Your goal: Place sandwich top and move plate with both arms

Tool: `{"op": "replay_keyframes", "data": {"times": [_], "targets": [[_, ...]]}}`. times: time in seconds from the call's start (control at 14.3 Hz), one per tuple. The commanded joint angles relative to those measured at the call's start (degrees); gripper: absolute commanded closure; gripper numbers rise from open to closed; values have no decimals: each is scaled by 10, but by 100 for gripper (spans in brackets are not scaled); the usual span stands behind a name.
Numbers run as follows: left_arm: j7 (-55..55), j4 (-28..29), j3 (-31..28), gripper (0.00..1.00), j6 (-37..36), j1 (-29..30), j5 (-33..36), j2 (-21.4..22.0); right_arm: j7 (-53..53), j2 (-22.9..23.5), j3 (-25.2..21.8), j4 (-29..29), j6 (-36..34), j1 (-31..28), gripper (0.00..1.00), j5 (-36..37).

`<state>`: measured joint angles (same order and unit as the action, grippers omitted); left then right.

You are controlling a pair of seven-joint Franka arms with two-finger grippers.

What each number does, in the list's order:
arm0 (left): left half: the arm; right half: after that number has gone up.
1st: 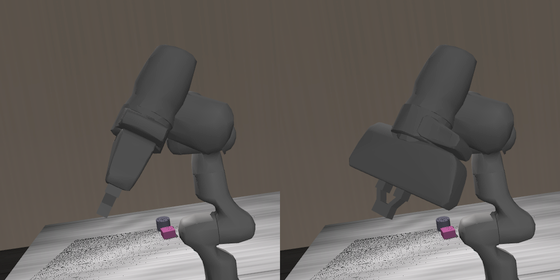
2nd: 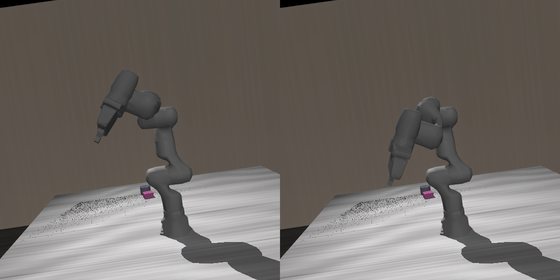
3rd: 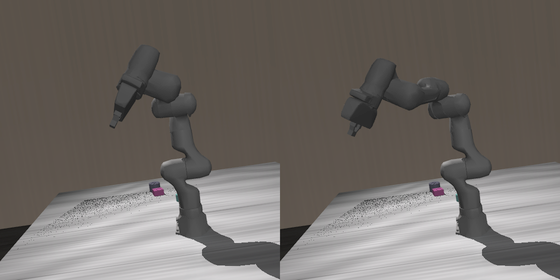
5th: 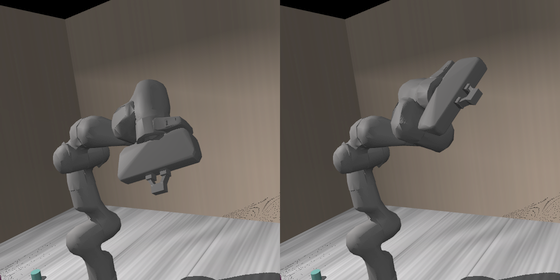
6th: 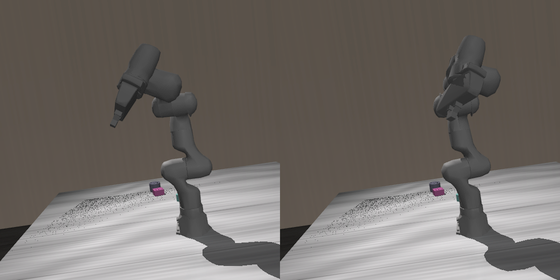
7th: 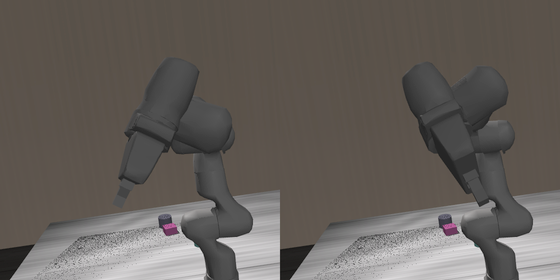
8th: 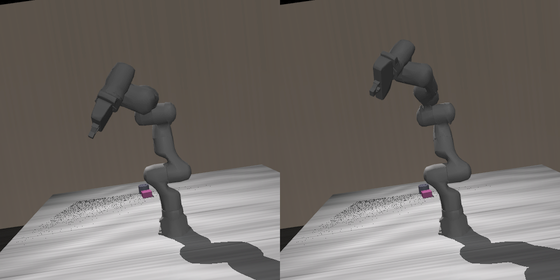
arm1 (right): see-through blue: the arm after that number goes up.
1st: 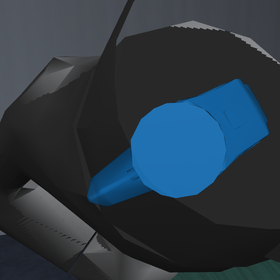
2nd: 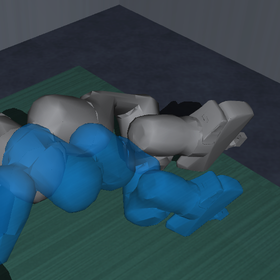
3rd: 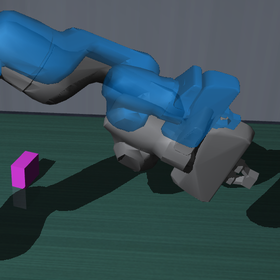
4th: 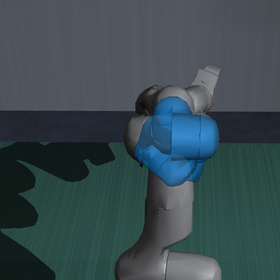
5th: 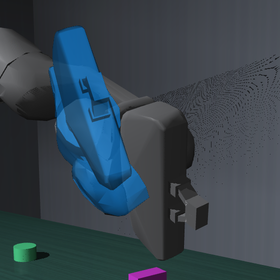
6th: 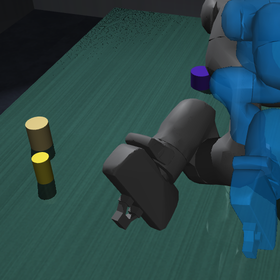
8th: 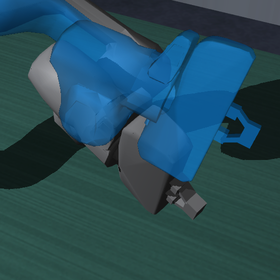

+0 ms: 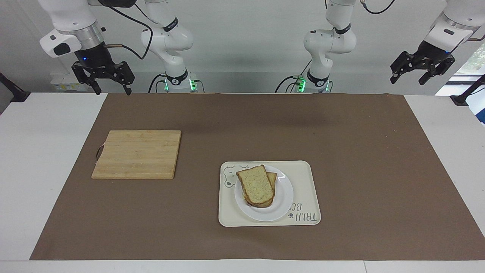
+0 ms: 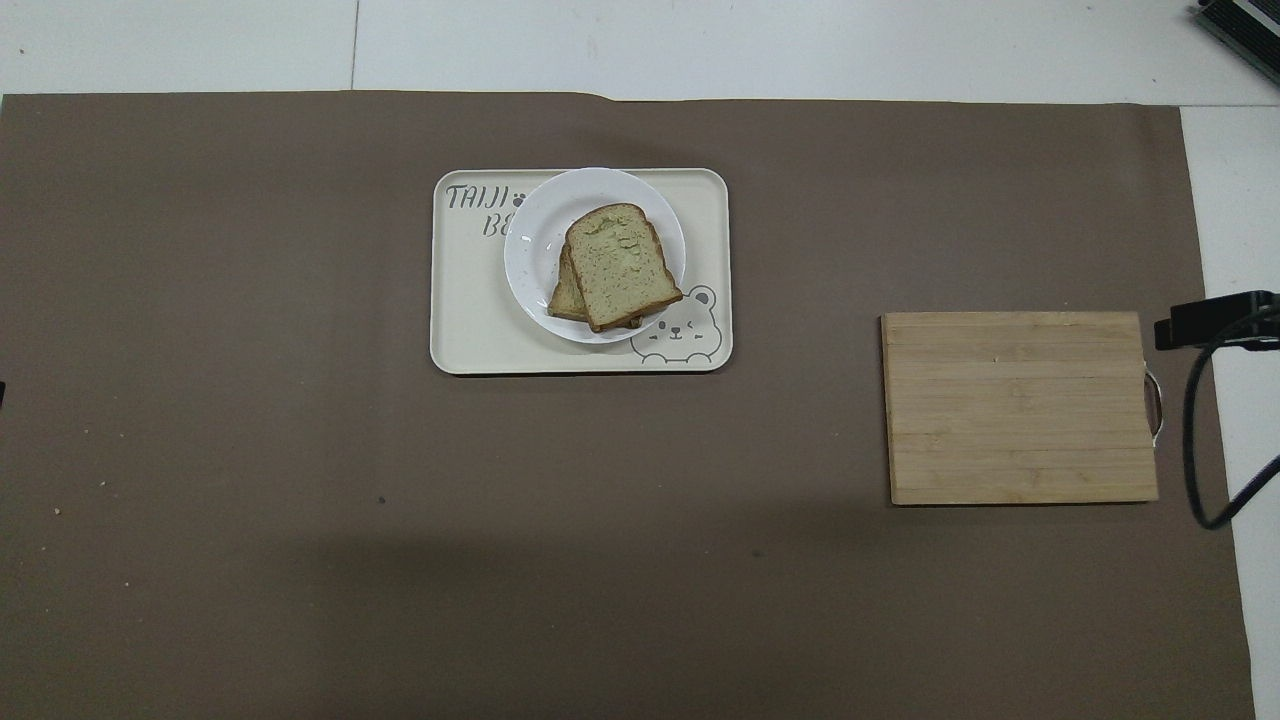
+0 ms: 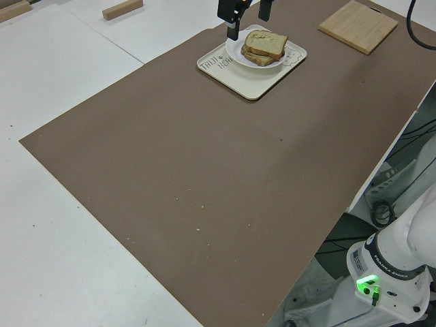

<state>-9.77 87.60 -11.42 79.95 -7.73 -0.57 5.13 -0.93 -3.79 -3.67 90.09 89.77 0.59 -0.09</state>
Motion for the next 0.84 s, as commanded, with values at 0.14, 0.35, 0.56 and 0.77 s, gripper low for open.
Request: {"op": "replay_keyframes", "data": {"times": [0.14, 0.35, 0.56, 0.77], "targets": [[8, 25, 6, 0, 12, -2, 9, 1, 11, -3, 2, -4, -12, 0, 0, 2], [11, 56, 9, 0, 23, -4, 9, 17, 11, -3, 2, -4, -12, 0, 0, 2], [48, 75, 13, 0, 31, -17, 9, 28, 11, -3, 2, -4, -12, 0, 0, 2], [73, 72, 13, 0, 43, -32, 8, 26, 11, -3, 2, -4, -12, 0, 0, 2]]}}
